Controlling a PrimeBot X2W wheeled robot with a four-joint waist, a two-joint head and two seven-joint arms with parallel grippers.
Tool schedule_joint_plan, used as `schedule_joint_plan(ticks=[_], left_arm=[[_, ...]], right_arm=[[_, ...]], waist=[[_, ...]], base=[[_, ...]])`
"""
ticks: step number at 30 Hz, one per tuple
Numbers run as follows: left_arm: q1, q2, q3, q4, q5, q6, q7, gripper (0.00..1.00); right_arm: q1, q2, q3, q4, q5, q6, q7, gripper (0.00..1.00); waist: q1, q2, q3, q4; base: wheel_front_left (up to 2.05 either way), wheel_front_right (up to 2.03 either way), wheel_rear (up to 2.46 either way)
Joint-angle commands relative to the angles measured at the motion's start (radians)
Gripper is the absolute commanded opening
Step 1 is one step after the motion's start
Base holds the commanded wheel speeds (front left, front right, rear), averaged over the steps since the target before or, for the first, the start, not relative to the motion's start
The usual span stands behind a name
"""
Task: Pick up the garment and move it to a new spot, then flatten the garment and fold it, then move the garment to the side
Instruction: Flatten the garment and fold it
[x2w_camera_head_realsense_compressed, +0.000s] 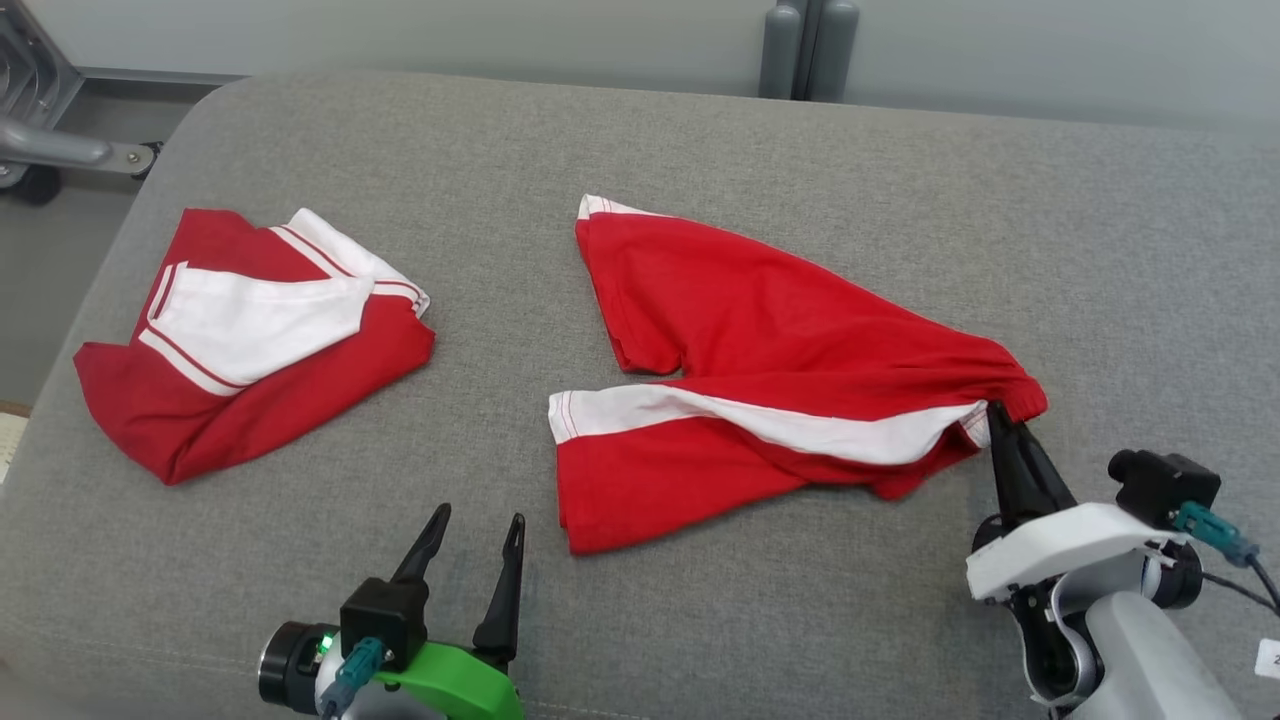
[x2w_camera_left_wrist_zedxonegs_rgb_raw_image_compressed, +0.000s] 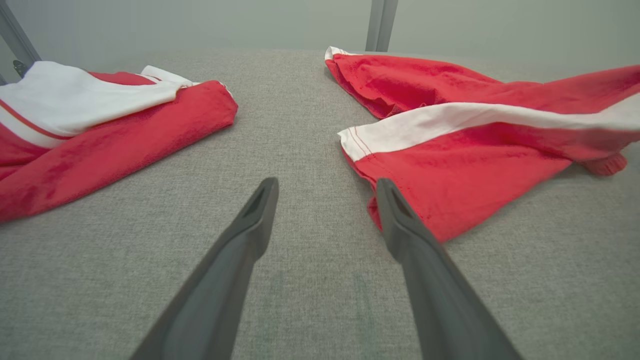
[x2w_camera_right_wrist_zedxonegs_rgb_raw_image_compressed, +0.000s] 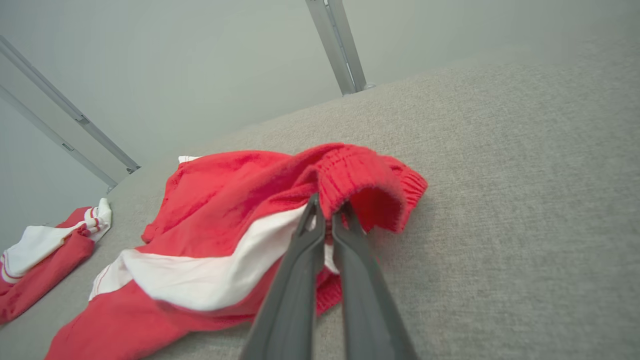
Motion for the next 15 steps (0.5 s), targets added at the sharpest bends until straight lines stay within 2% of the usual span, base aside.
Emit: schedule_joint_plan(ticks=[1, 4, 6, 8, 9, 10, 11, 15], left_arm=[[-0.018, 0.002, -0.003, 0.000, -0.004, -0.003, 0.001, 1.00], [-0.025, 0.002, -0.016, 0.005, -0.007, -0.006, 0.001, 1.00], [-0.028, 0.002, -0.022, 0.010, -0.011, -0.005, 0.001, 1.00], [-0.029, 0.002, -0.025, 0.012, -0.014, -0.002, 0.001, 1.00], [-0.029, 0.002, -0.025, 0.014, -0.016, -0.001, 0.001, 1.00], [-0.028, 0.002, -0.025, 0.017, -0.016, 0.000, 0.001, 1.00], [-0.027, 0.002, -0.025, 0.018, -0.018, 0.001, 0.001, 1.00], [-0.022, 0.002, -0.020, 0.021, -0.022, 0.004, 0.001, 1.00]], right_arm=[[-0.029, -0.011, -0.008, 0.016, 0.008, -0.001, -0.003, 0.00], [-0.091, -0.033, -0.026, 0.082, -0.003, -0.001, -0.003, 0.00], [-0.129, -0.042, -0.041, 0.127, -0.013, -0.001, -0.003, 0.05], [-0.158, -0.052, -0.052, 0.170, -0.030, -0.001, -0.003, 0.16], [-0.172, -0.057, -0.059, 0.191, -0.040, -0.001, -0.003, 0.30], [-0.185, -0.060, -0.068, 0.211, -0.050, -0.001, -0.003, 0.68], [-0.194, -0.061, -0.080, 0.238, -0.061, -0.001, -0.003, 1.00], [-0.223, -0.063, -0.149, 0.330, -0.116, -0.001, -0.003, 1.00]], waist=[[0.0000, 0.0000, 0.008, 0.010], [0.0000, 0.0000, 0.018, 0.031], [0.0000, 0.0000, 0.023, 0.047], [0.0000, 0.0000, 0.028, 0.063], [0.0000, 0.0000, 0.030, 0.069], [0.0000, 0.0000, 0.031, 0.076], [0.0000, 0.0000, 0.032, 0.080], [0.0000, 0.0000, 0.031, 0.086]], base=[[0.00, 0.00, 0.00], [0.00, 0.00, 0.00], [0.00, 0.00, 0.00], [0.00, 0.00, 0.00], [0.00, 0.00, 0.00], [0.00, 0.00, 0.00], [0.00, 0.00, 0.00], [0.00, 0.00, 0.00]])
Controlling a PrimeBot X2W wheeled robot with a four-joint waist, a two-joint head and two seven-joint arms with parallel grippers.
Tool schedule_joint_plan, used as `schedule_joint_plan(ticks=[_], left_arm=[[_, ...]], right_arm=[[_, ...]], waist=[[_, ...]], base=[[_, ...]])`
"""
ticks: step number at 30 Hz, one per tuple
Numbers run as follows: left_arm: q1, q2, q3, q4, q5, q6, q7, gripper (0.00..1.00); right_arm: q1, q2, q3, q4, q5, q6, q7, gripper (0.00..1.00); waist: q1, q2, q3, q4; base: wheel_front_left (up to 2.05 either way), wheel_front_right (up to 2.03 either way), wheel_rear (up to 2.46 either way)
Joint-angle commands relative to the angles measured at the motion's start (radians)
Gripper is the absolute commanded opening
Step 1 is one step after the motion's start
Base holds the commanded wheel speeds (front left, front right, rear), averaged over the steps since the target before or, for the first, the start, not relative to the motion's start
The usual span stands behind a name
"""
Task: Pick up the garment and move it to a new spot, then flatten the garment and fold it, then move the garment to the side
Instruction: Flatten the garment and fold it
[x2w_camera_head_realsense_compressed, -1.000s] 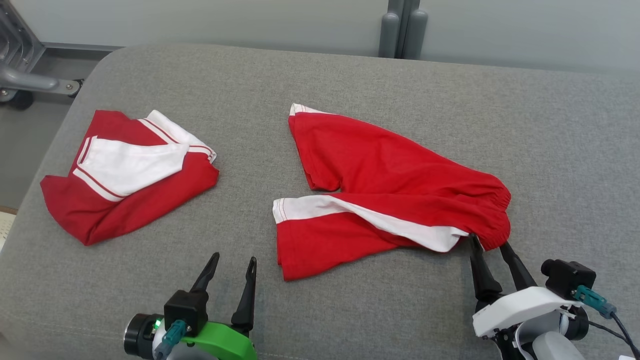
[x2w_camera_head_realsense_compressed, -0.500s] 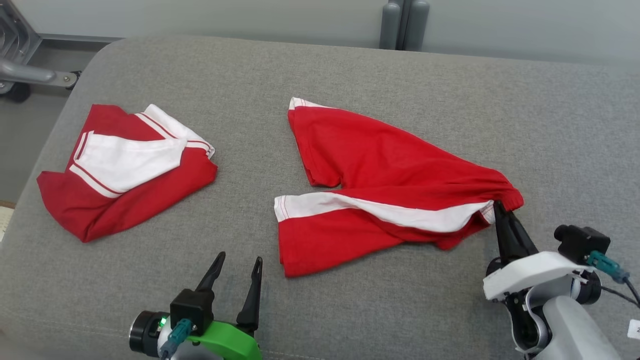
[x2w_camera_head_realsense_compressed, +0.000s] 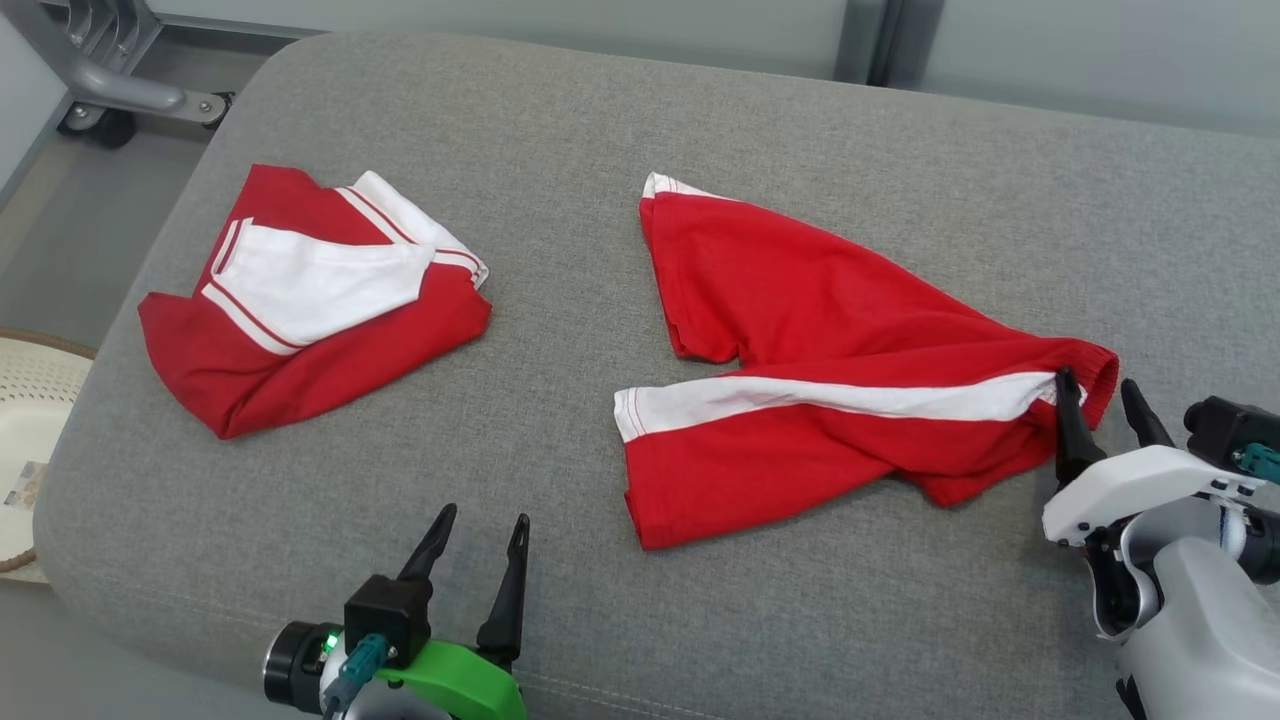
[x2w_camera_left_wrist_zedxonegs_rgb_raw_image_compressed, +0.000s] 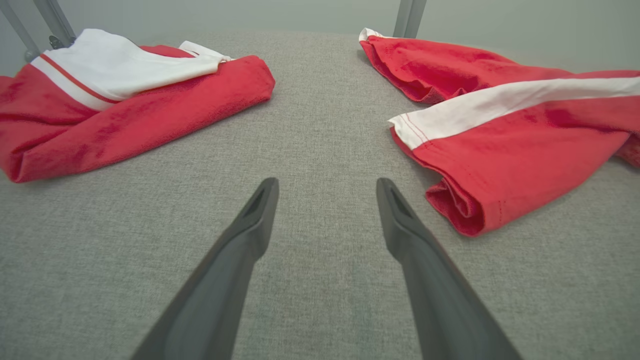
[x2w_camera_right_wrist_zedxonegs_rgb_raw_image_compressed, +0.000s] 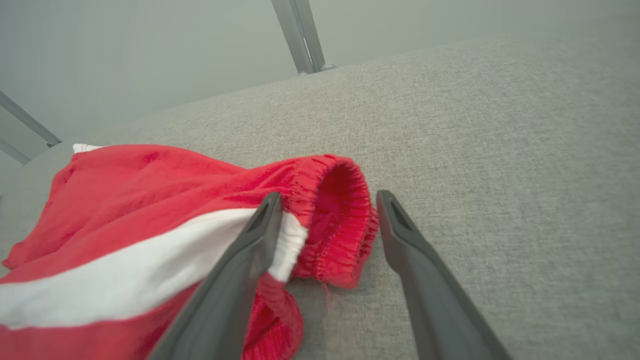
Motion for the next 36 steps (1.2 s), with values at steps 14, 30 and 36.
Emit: schedule_joint_plan(ticks=[14, 30, 36], left_arm=[[0.009, 0.003, 0.029, -0.003, 0.006, 0.013, 0.001, 1.00], [0.074, 0.002, 0.140, -0.035, 0.042, 0.046, 0.001, 1.00], [0.104, 0.002, 0.168, -0.037, 0.057, 0.050, 0.001, 1.00]], right_arm=[[0.059, 0.049, -0.133, 0.016, -0.179, -0.001, -0.003, 1.00], [0.277, 0.110, -0.053, -0.297, -0.238, -0.001, -0.003, 1.00], [0.340, 0.116, -0.012, -0.357, -0.249, -0.001, -0.003, 1.00]], waist=[[0.0000, 0.0000, -0.058, -0.098], [0.0000, 0.0000, -0.173, -0.197], [0.0000, 0.0000, -0.213, -0.230]], base=[[0.00, 0.00, 0.00], [0.00, 0.00, 0.00], [0.00, 0.00, 0.00]])
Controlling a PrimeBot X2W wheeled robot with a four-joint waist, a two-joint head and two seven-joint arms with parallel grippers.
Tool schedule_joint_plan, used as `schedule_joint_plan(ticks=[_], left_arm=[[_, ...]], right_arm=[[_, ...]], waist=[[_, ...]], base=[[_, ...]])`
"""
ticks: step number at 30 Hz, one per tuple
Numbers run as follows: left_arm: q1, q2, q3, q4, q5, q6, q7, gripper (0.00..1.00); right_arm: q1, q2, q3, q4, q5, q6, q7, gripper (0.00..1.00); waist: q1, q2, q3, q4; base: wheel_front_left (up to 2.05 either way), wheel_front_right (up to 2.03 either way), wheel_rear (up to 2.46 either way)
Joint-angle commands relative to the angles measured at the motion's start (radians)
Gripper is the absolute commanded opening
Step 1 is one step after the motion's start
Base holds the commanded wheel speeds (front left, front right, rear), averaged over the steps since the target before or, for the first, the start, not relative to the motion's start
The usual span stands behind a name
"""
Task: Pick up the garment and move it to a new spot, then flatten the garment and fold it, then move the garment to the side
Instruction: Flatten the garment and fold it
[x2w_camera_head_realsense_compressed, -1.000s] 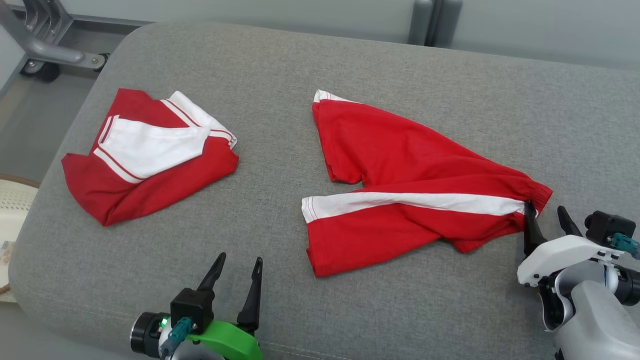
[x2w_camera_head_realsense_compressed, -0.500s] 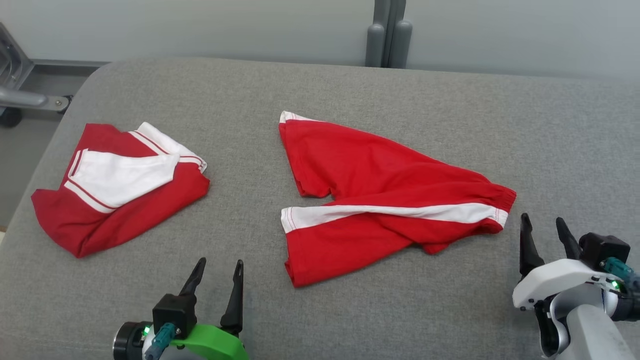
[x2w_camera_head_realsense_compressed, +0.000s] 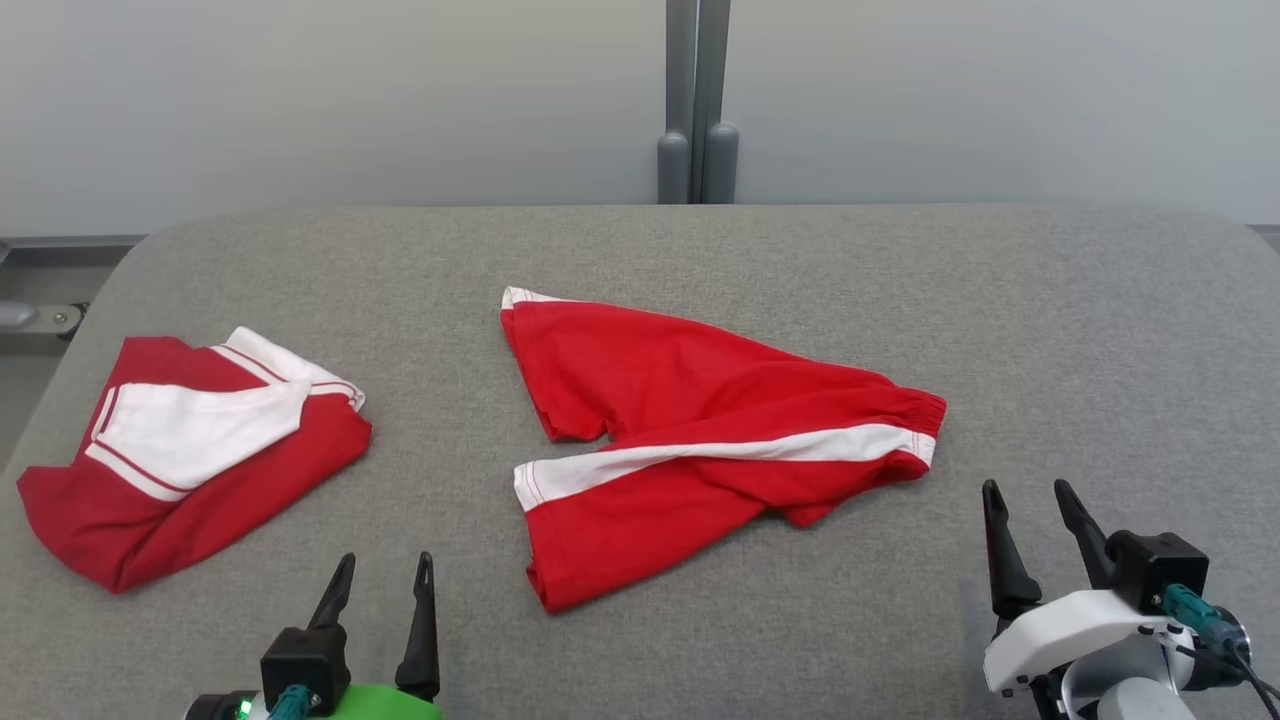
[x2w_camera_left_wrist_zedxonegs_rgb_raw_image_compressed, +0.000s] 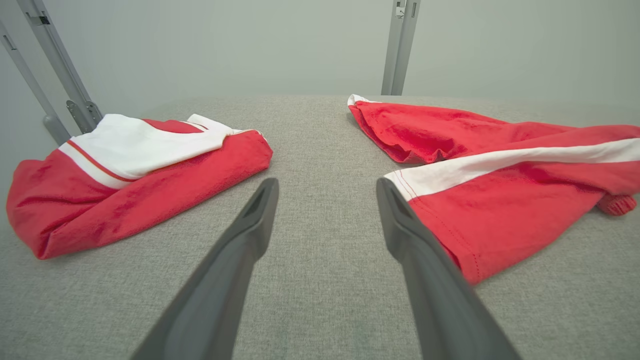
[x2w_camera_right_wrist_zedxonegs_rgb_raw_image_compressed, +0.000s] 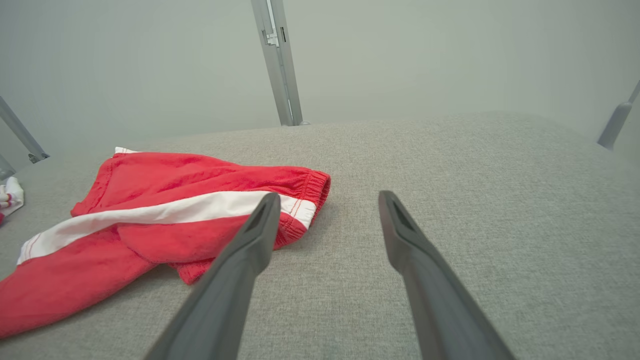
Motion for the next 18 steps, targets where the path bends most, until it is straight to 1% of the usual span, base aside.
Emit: schedule_joint_plan(ticks=[1, 11, 18], left_arm=[[0.018, 0.003, 0.008, -0.001, 0.007, 0.004, 0.001, 1.00], [0.043, 0.003, 0.010, 0.008, 0.018, -0.003, 0.001, 1.00], [0.031, 0.003, 0.000, 0.014, 0.003, -0.007, 0.001, 1.00]], right_arm=[[0.023, 0.000, 0.010, -0.016, -0.003, -0.001, -0.003, 1.00], [0.071, 0.003, 0.052, -0.027, 0.007, -0.001, -0.003, 1.00], [0.059, 0.004, 0.068, -0.017, 0.015, -0.001, -0.003, 1.00]], waist=[[0.0000, 0.0000, -0.032, -0.030], [0.0000, 0.0000, -0.065, -0.058], [0.0000, 0.0000, -0.050, -0.060]], base=[[0.00, 0.00, 0.00], [0.00, 0.00, 0.00], [0.00, 0.00, 0.00]])
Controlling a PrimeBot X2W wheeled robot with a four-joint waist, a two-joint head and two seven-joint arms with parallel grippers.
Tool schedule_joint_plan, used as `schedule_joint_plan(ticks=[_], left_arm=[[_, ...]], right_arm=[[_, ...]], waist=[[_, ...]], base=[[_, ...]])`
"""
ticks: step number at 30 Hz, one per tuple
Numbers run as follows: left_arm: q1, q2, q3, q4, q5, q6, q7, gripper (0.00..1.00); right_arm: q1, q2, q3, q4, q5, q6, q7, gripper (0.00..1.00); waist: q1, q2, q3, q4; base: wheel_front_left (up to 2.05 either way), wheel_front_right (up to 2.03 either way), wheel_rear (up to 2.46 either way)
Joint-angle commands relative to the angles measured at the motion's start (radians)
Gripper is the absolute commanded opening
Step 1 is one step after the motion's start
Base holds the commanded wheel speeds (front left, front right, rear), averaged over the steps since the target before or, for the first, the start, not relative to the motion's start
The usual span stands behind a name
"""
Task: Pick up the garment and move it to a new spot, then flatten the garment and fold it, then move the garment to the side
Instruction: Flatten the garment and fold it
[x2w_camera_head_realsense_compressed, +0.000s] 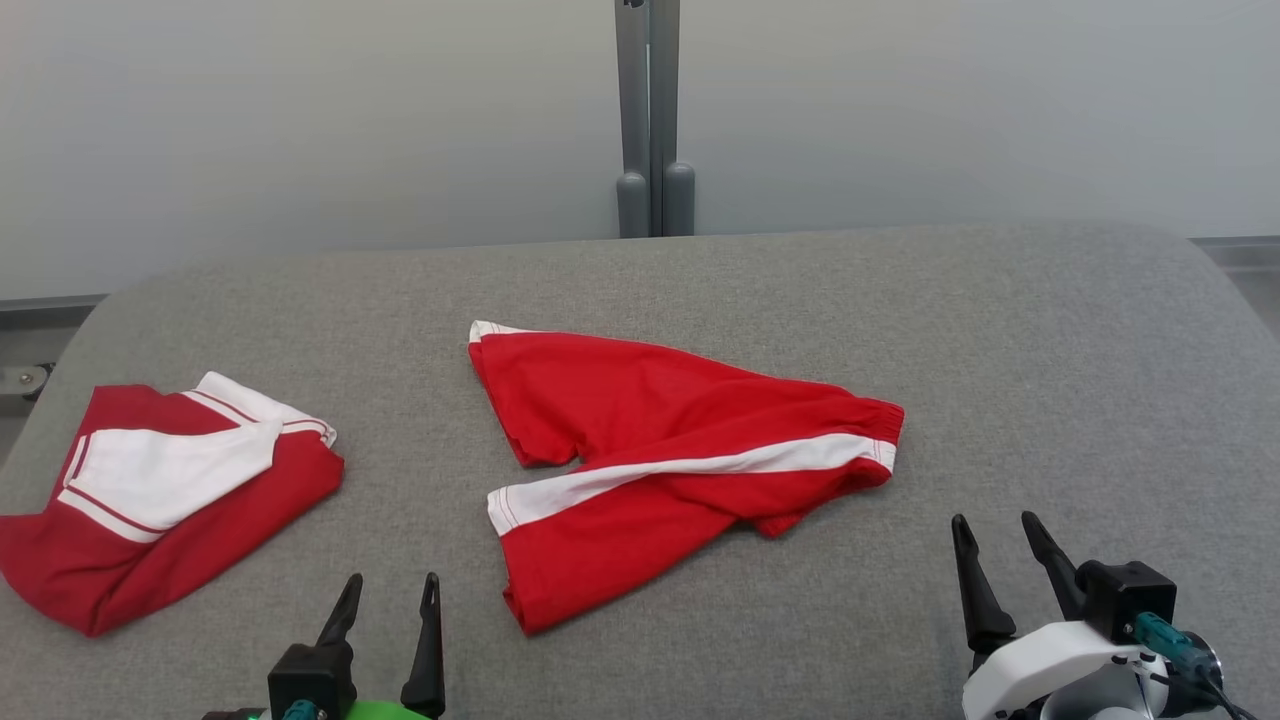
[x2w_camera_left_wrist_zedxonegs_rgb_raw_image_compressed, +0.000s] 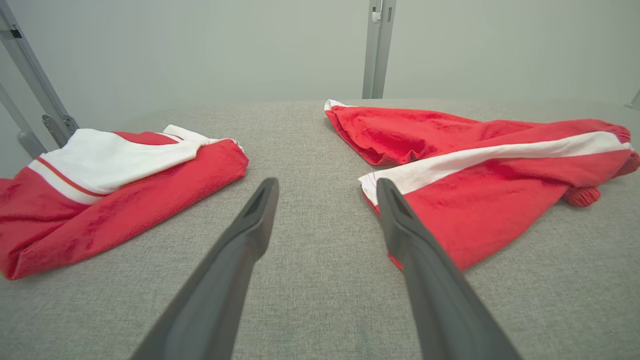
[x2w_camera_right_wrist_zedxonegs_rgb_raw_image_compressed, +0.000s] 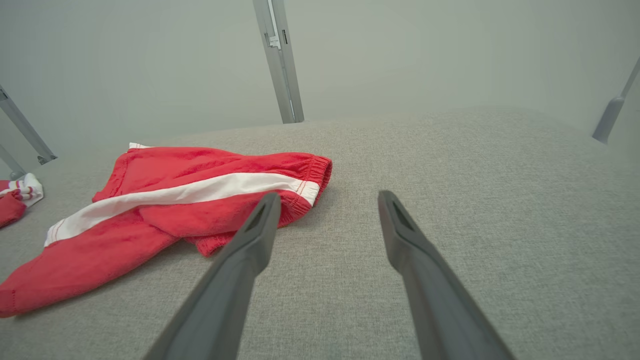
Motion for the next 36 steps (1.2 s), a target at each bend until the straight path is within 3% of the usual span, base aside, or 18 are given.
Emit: schedule_joint_plan(ticks=[1, 20, 36], left_arm=[[-0.010, 0.003, -0.002, 0.002, -0.018, -0.008, 0.001, 1.00], [-0.229, 0.003, -0.082, 0.103, -0.191, -0.078, 0.001, 1.00], [-0.388, 0.013, -0.204, 0.293, -0.397, -0.087, 0.001, 1.00]], right_arm=[[-0.011, -0.001, 0.004, 0.002, 0.002, -0.001, -0.003, 1.00], [-0.157, -0.001, 0.041, -0.006, -0.003, -0.001, -0.003, 1.00], [-0.222, -0.005, 0.068, -0.011, 0.006, -0.001, -0.003, 1.00]], waist=[[0.0000, -0.0001, 0.015, 0.001], [0.0000, -0.0001, 0.218, -0.005], [0.0000, -0.0001, 0.311, -0.027]], base=[[0.00, 0.00, 0.00], [0.00, 0.00, 0.00], [0.00, 0.00, 0.00]])
